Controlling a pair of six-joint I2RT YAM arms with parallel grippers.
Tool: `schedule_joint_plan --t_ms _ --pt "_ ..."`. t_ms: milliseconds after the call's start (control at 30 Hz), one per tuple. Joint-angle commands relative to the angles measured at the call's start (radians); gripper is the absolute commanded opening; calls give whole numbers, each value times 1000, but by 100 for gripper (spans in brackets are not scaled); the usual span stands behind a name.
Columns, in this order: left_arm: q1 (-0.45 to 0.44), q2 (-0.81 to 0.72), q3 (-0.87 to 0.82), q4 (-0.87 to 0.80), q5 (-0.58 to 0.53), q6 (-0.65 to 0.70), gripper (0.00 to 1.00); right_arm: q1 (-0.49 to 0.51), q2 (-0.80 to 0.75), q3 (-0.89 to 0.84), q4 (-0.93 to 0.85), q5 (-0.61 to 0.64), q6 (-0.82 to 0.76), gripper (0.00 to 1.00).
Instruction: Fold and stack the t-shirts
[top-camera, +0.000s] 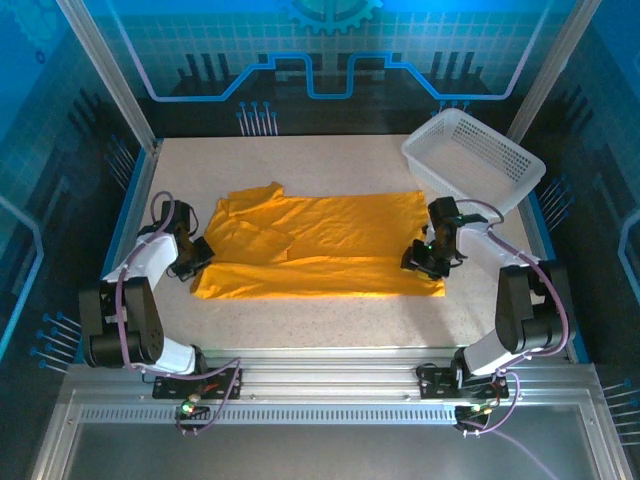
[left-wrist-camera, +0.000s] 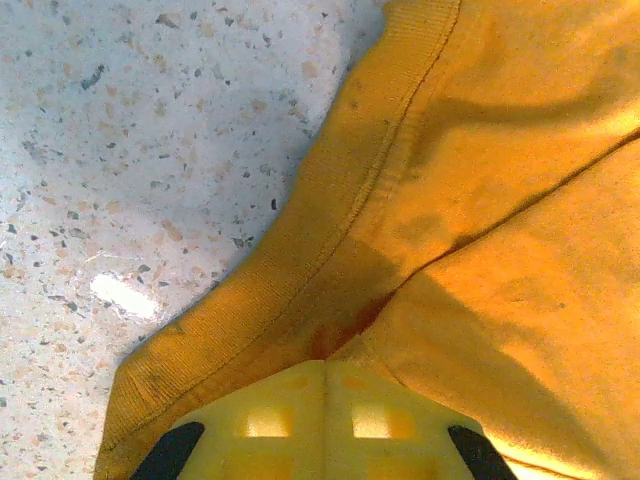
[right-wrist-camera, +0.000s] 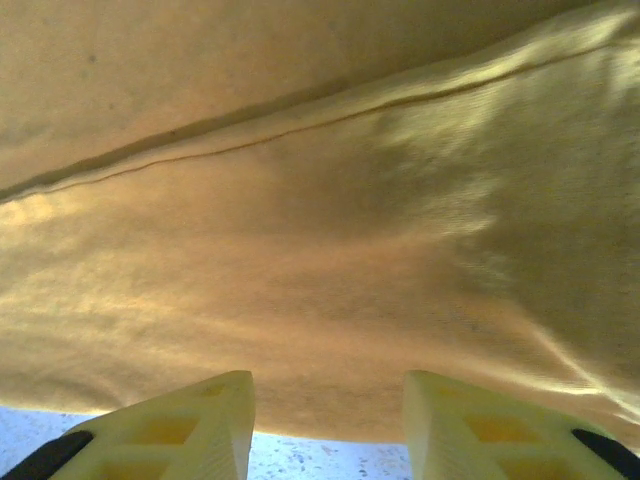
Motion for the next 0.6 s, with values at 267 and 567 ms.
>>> schedule_joint_plan --t_ms 267,567 --pt "13 -70 8 -56 -15 36 0 -26 8 12 -10 51 13 42" --pt "13 97 39 -15 -73 62 0 -25 16 36 -19 48 7 41"
